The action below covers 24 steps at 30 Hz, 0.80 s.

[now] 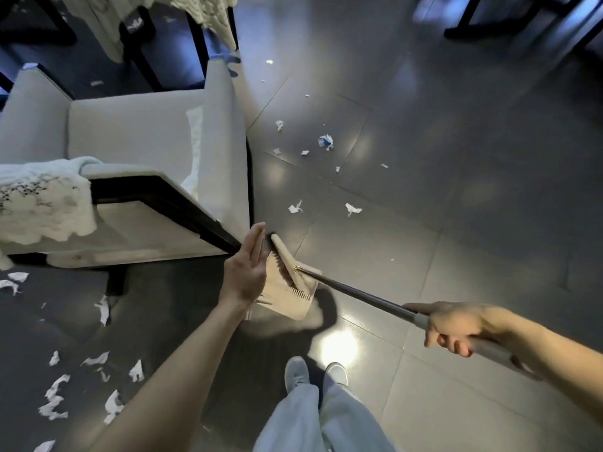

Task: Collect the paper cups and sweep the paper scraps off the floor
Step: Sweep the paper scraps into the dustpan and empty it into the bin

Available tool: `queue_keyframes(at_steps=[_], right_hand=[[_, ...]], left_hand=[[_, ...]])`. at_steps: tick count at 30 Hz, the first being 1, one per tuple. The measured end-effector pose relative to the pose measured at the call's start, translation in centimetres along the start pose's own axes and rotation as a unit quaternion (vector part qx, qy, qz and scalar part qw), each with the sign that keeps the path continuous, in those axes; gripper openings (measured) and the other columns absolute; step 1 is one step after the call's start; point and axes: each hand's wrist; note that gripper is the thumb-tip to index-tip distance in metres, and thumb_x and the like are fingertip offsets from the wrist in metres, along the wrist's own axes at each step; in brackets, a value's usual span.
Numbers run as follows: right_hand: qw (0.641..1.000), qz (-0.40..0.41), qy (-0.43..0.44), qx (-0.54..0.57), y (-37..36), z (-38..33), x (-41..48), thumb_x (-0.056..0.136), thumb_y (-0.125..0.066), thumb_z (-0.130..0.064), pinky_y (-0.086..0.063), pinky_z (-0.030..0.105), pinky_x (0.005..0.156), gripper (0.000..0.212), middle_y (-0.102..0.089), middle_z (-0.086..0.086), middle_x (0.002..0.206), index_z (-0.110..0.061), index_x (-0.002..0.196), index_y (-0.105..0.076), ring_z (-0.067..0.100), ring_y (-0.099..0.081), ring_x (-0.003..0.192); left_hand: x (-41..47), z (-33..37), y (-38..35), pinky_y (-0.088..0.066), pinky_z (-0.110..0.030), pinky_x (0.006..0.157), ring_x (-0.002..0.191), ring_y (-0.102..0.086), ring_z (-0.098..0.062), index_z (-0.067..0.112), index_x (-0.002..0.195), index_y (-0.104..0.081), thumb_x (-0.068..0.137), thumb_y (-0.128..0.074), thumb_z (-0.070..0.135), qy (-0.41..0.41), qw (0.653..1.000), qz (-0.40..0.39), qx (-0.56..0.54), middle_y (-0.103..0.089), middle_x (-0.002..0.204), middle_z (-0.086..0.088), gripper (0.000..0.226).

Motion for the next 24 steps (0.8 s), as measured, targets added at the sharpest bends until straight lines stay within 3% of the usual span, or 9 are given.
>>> queue_keyframes(at_steps=[2, 4, 6, 8, 12, 15, 18, 21, 24], right_hand=[[0.999, 0.038, 0.005, 0.017, -0.3, 1.6, -1.0, 0.093, -0.038, -0.006, -0.029, 0.017, 0.039, 0.062, -0.046, -0.001, 0.054, -0.036, 0.147, -0.031, 0.01, -0.031, 0.038], [0.996, 0.07, 0.007, 0.046, -0.3, 3.2, -1.6, 0.096, -0.035, -0.01, -0.03, 0.017, 0.038, 0.058, -0.048, -0.001, 0.057, -0.036, 0.147, -0.031, 0.01, -0.033, 0.037], [0.992, 0.088, 0.006, 0.088, 0.2, 5.0, -1.9, 0.097, -0.034, -0.011, -0.029, 0.017, 0.036, 0.057, -0.048, 0.0, 0.058, -0.033, 0.149, -0.027, 0.01, -0.033, 0.037], [0.988, 0.114, 0.003, 0.108, 1.1, 6.9, -2.3, 0.1, -0.032, -0.014, -0.031, 0.017, 0.036, 0.053, -0.05, 0.001, 0.058, -0.031, 0.15, -0.026, 0.01, -0.034, 0.036], [0.977, 0.15, -0.024, 0.148, 3.6, 11.5, -2.5, 0.096, -0.035, -0.006, -0.029, 0.015, 0.035, 0.06, -0.046, -0.005, 0.037, -0.031, 0.149, -0.026, 0.01, -0.032, 0.03], [0.971, 0.157, -0.041, 0.175, 6.1, 14.7, -1.8, 0.091, -0.047, 0.001, -0.029, 0.016, 0.035, 0.07, -0.038, 0.004, 0.048, -0.029, 0.15, -0.026, 0.012, -0.033, 0.031], [0.97, 0.172, -0.053, 0.165, 8.6, 16.4, -0.8, 0.093, -0.057, -0.006, -0.032, 0.019, 0.033, 0.069, -0.042, 0.006, 0.055, -0.024, 0.151, -0.024, 0.012, -0.038, 0.032], [0.972, 0.174, -0.066, 0.144, 10.3, 16.5, 0.2, 0.095, -0.055, -0.014, -0.035, 0.015, 0.031, 0.068, -0.04, -0.003, 0.068, -0.021, 0.153, -0.018, 0.008, -0.043, 0.047], [0.987, 0.093, -0.015, 0.13, 10.5, 16.8, 1.5, 0.095, -0.052, -0.009, -0.04, 0.013, 0.036, 0.069, -0.042, -0.004, 0.074, -0.022, 0.153, -0.017, 0.009, -0.049, 0.051]], left_hand=[[0.0, 0.3, -0.8, -0.035, 0.007, 0.064, 0.082, -0.054, 0.019, 0.041, 0.138, -0.04, 0.094, -0.055, 0.007, -0.026, 0.999, -0.027, 0.0, -0.057, 0.107, 0.009, 0.058], [0.2, 1.1, -2.0, -0.038, 0.003, 0.055, 0.065, -0.057, 0.008, 0.05, 0.134, -0.039, 0.093, -0.053, 0.007, -0.048, 0.997, -0.052, 0.024, -0.062, 0.092, 0.007, 0.061], [0.5, 2.1, -3.7, -0.039, -0.001, 0.05, 0.063, -0.054, 0.003, 0.05, 0.131, -0.037, 0.094, -0.052, 0.009, -0.06, 0.994, -0.078, 0.041, -0.058, 0.081, 0.003, 0.058], [0.7, 3.3, -5.5, -0.041, -0.006, 0.056, 0.067, -0.055, -0.003, 0.044, 0.135, -0.036, 0.095, -0.051, 0.012, -0.059, 0.993, -0.097, 0.041, -0.056, 0.088, -0.001, 0.053], [0.7, 6.1, -10.0, -0.043, -0.027, 0.073, 0.077, -0.057, -0.018, 0.035, 0.142, -0.036, 0.093, -0.053, 0.006, -0.071, 0.988, -0.127, 0.049, -0.056, 0.09, -0.002, 0.06], [0.7, 8.5, -13.9, -0.045, -0.028, 0.074, 0.08, -0.06, -0.021, 0.035, 0.142, -0.037, 0.092, -0.053, 0.006, -0.086, 0.986, -0.137, 0.049, -0.059, 0.09, -0.004, 0.06], [1.4, 10.8, -17.6, -0.052, -0.036, 0.079, 0.088, -0.064, -0.023, 0.036, 0.141, -0.039, 0.092, -0.054, 0.007, -0.099, 0.982, -0.148, 0.056, -0.066, 0.1, -0.01, 0.058], [2.9, 12.9, -20.4, -0.041, -0.023, 0.101, 0.116, -0.056, -0.012, 0.027, 0.143, -0.042, 0.091, -0.055, -0.001, -0.108, 0.981, -0.158, 0.036, -0.056, 0.127, 0.01, 0.061], [4.2, 13.9, -22.0, -0.028, -0.007, 0.102, 0.119, -0.043, 0.012, 0.016, 0.143, -0.041, 0.088, -0.055, -0.008, -0.103, 0.982, -0.155, 0.013, -0.039, 0.129, 0.028, 0.061]])
Point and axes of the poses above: each hand's wrist, its own x-axis towards the middle knuckle, its own y-axis out of the back of the hand, z = x × y
